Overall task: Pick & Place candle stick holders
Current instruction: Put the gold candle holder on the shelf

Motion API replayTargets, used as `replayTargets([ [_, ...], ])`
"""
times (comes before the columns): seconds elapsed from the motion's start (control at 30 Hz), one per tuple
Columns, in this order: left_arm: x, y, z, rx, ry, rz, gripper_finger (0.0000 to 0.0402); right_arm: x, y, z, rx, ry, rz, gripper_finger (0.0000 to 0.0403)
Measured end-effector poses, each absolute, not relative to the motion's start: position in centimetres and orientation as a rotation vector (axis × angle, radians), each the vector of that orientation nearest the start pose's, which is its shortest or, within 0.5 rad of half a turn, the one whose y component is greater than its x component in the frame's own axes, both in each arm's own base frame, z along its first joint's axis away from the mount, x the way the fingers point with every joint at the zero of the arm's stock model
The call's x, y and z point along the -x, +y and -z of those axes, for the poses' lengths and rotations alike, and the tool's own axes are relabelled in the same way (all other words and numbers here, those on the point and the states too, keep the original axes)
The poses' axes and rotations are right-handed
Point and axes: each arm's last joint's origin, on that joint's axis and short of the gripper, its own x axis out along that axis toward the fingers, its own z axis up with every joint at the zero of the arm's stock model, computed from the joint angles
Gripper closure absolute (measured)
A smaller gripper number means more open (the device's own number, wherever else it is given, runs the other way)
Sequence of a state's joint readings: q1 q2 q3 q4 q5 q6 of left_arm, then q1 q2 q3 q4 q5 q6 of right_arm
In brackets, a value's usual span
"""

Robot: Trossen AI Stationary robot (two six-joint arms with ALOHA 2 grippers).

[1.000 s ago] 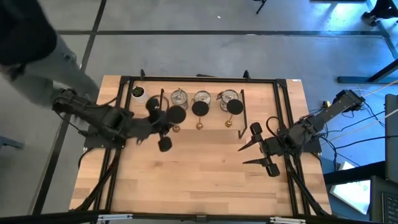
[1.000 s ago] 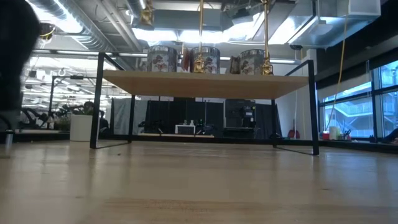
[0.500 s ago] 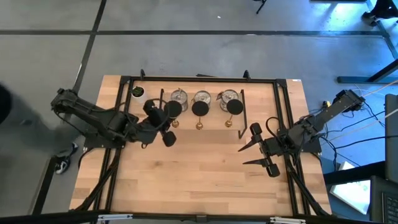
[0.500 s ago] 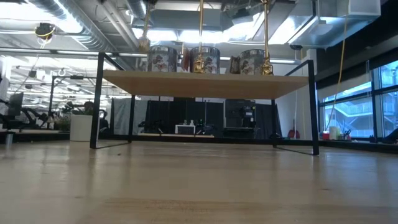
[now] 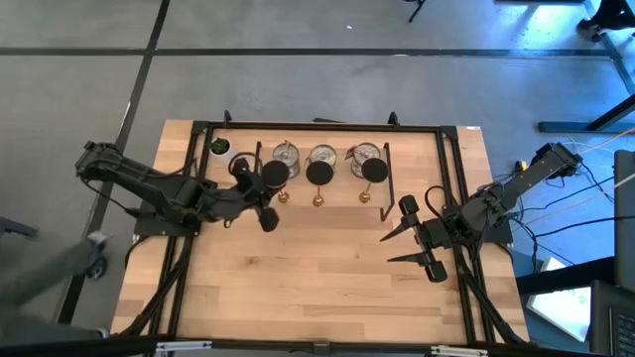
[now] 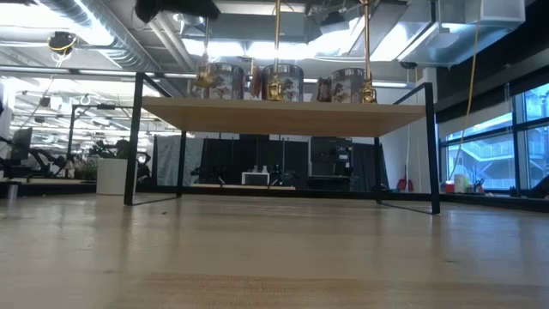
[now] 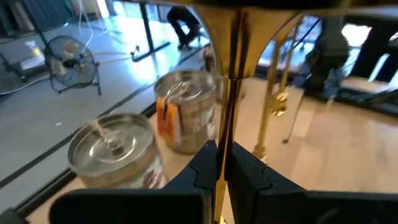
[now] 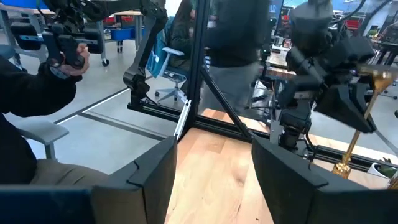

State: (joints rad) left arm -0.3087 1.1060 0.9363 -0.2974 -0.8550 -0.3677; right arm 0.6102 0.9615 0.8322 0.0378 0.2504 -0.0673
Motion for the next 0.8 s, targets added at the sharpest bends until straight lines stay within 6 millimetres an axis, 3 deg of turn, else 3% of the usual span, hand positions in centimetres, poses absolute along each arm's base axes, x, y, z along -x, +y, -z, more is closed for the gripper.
replayTargets([
  [0.47, -23.6, -3.4, -31.3, 0.124, 0.308, -0.632, 0.0389, -18.0, 11.8, -33.9, 0.107, 0.075, -0.363, 0.0192],
  [0.8, -23.5, -3.5, -29.2, 0.167, 0.286, -0.683, 0.0389, -18.1, 11.7, -33.9, 0.106, 0.075, -0.362, 0.0192],
])
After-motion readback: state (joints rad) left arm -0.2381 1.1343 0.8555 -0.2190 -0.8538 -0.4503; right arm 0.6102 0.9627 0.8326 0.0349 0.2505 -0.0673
